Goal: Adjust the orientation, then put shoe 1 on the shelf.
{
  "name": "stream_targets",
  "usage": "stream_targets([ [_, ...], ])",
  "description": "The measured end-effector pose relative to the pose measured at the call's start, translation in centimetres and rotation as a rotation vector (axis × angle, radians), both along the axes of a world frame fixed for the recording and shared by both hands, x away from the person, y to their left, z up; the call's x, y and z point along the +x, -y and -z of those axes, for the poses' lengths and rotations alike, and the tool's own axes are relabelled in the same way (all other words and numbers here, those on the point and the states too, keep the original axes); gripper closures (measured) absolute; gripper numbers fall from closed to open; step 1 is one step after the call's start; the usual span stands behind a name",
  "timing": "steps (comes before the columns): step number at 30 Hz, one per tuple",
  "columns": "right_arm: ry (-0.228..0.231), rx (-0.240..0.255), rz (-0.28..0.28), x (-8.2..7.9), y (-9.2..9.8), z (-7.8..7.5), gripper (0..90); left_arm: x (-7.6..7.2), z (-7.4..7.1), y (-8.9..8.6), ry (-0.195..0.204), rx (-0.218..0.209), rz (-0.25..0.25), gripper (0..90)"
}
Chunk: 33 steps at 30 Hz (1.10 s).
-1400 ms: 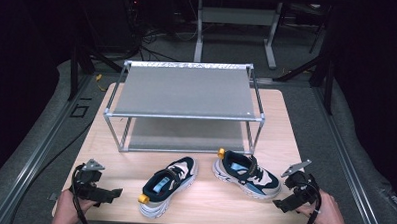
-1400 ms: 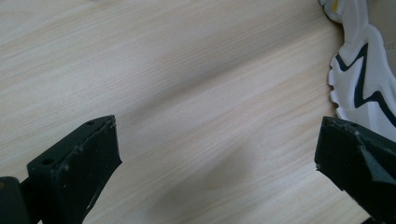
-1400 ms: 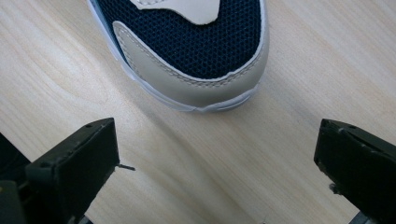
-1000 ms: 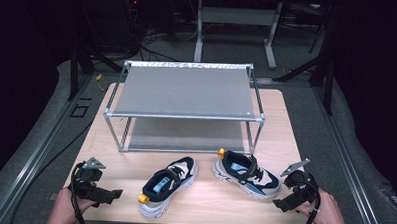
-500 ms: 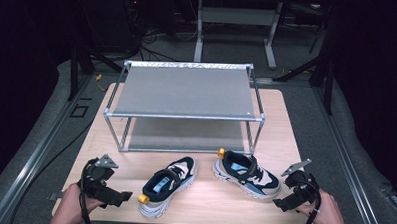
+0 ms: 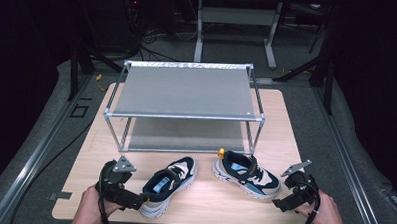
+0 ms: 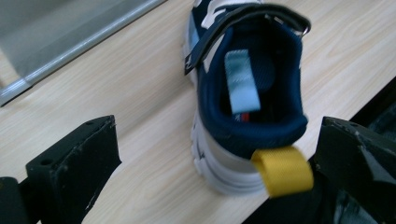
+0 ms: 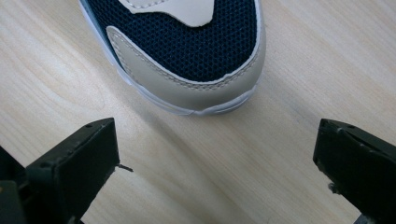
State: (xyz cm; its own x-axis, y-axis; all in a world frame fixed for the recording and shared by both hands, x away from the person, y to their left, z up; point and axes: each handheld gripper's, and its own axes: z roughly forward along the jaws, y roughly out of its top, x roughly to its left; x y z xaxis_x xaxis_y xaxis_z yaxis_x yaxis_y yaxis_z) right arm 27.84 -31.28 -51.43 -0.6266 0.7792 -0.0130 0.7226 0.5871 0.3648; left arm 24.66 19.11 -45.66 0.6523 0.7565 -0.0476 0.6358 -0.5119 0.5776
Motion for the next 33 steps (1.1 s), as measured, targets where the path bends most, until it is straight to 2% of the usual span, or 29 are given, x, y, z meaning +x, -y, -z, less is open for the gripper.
stream_targets([
  [4,0.002,0.007,0.008,0.0,0.0,0.1,0.0,0.1,1.0,1.6,0.006,0.012,-0.007,0.0],
  [11,-0.012,0.007,0.009,-0.1,0.1,0.0,0.0,0.0,2.5,3.3,0.01,0.02,-0.018,0.0],
  [14,0.003,0.016,0.012,-0.1,0.0,0.1,0.0,0.0,3.3,4.0,0.022,0.023,-0.037,0.0],
  [16,-0.009,0.008,0.007,-0.1,0.0,0.0,0.1,0.0,3.5,4.2,0.025,0.028,-0.038,0.0],
  [17,0.003,0.017,0.01,-0.1,0.0,0.1,0.1,0.0,3.6,4.3,0.024,0.029,-0.04,0.0],
  [24,0.005,0.011,0.015,-0.1,0.0,0.2,0.1,0.0,4.7,5.0,0.037,0.039,-0.064,0.0],
  [28,0.003,0.014,0.015,-0.1,0.0,0.3,0.1,0.1,5.6,5.5,0.03,0.044,-0.069,0.0],
  [29,0.0,0.021,0.013,-0.1,0.0,0.4,0.1,0.2,6.0,5.7,0.029,0.056,-0.075,0.0],
  [33,0.0,0.024,0.014,-0.1,0.0,0.4,0.2,0.3,6.2,5.9,0.03,0.066,-0.079,0.1],
])
